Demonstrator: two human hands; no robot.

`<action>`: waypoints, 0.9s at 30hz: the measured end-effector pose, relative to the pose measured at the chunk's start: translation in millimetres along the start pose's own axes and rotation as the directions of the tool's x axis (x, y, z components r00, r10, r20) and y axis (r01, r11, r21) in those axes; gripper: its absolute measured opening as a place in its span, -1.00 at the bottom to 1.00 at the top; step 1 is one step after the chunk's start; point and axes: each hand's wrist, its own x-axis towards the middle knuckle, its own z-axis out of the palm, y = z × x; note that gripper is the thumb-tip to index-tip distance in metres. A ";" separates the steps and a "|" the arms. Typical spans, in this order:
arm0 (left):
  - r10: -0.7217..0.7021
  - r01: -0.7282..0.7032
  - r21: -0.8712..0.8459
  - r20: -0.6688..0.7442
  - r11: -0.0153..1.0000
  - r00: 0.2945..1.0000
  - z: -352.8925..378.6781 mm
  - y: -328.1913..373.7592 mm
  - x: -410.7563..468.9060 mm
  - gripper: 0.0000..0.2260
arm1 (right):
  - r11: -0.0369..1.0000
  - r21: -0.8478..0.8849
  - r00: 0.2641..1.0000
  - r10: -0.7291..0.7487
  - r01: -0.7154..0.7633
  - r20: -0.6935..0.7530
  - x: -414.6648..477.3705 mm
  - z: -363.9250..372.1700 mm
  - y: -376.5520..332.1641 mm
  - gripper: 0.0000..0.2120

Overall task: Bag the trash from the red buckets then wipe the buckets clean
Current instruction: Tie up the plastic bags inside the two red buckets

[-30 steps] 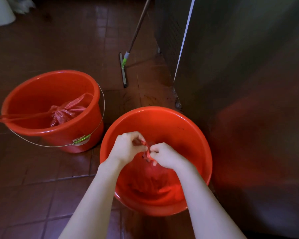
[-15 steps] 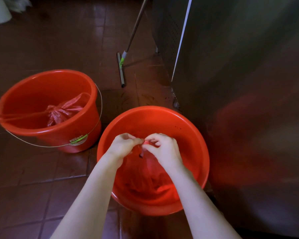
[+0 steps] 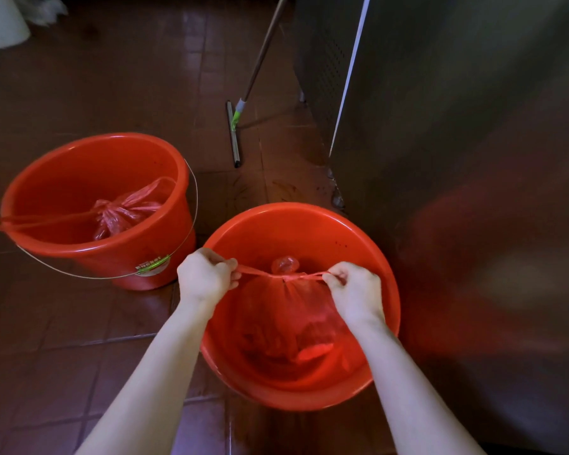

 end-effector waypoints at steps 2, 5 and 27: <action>0.106 -0.105 -0.029 0.022 0.994 0.994 0.6 5.9 -9.0 -0.94 | 0.988 0.140 0.998 -0.063 0.064 -0.010 0.0 -3.8 -9.0 -0.91; 0.159 -0.137 -0.178 0.118 0.975 0.980 7.0 15.1 -21.8 -0.91 | 0.835 0.544 0.988 -0.002 -0.084 0.155 -3.3 -5.9 -29.3 -0.86; 0.407 -0.053 -0.626 0.438 0.778 0.801 -14.2 69.7 -41.3 -0.83 | 0.388 0.893 0.891 -0.286 -0.228 0.352 18.0 -74.9 -108.0 -0.61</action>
